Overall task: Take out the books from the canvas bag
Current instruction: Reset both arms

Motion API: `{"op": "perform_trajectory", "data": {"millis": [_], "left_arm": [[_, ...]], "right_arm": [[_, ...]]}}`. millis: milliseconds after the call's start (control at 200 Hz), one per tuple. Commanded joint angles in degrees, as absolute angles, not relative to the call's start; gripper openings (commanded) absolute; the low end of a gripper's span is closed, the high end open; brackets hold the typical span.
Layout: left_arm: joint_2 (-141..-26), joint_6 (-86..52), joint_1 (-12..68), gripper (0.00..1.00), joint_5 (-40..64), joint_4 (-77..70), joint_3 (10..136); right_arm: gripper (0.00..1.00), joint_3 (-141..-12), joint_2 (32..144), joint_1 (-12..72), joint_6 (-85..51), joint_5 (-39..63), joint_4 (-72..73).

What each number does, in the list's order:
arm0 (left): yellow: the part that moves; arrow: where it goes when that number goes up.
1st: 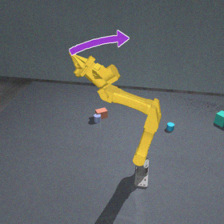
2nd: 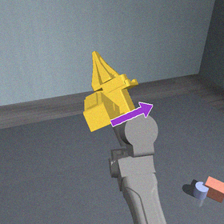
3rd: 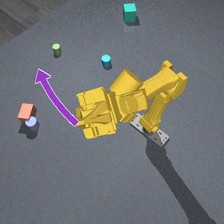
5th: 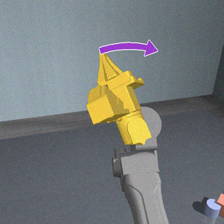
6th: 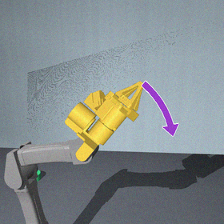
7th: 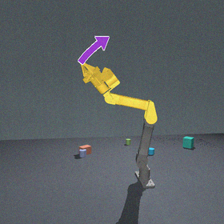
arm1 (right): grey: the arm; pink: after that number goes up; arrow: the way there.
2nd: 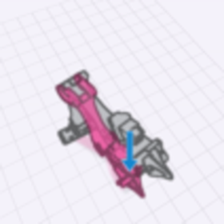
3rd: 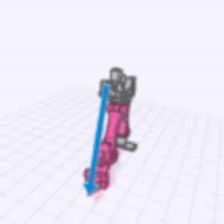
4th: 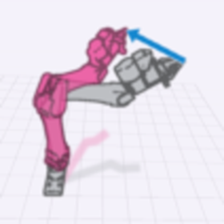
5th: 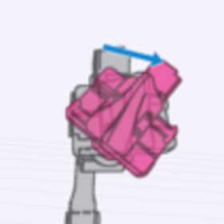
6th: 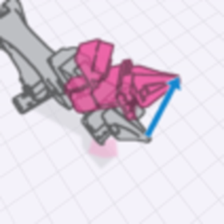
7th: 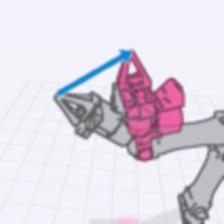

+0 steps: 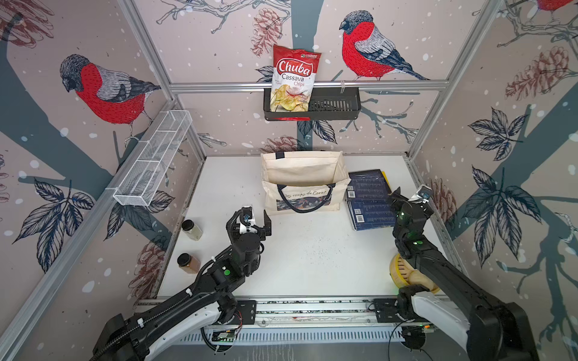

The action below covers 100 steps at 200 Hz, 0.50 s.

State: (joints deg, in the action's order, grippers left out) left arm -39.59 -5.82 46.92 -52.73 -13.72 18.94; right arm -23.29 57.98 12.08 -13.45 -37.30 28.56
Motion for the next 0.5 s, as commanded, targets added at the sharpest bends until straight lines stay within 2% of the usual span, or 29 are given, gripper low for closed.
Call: {"op": "perform_trajectory", "data": {"millis": [0, 125, 495], "left_arm": [[-38.75, -4.83, 45.72, 0.99, -55.37, -19.06, 17.59], [-37.36, -4.61, 44.30, 0.99, -55.04, -19.06, 16.75], [-37.07, -1.23, 43.10, 0.99, -54.07, -22.02, 13.62]], "right_arm": [[1.00, -22.22, 62.32, 10.23, -12.92, -35.43, 34.52], [1.00, -19.23, 66.58, 9.20, -12.14, -37.22, 41.63], [1.00, -11.87, 74.91, 6.88, -7.93, -29.86, 61.04]]}}
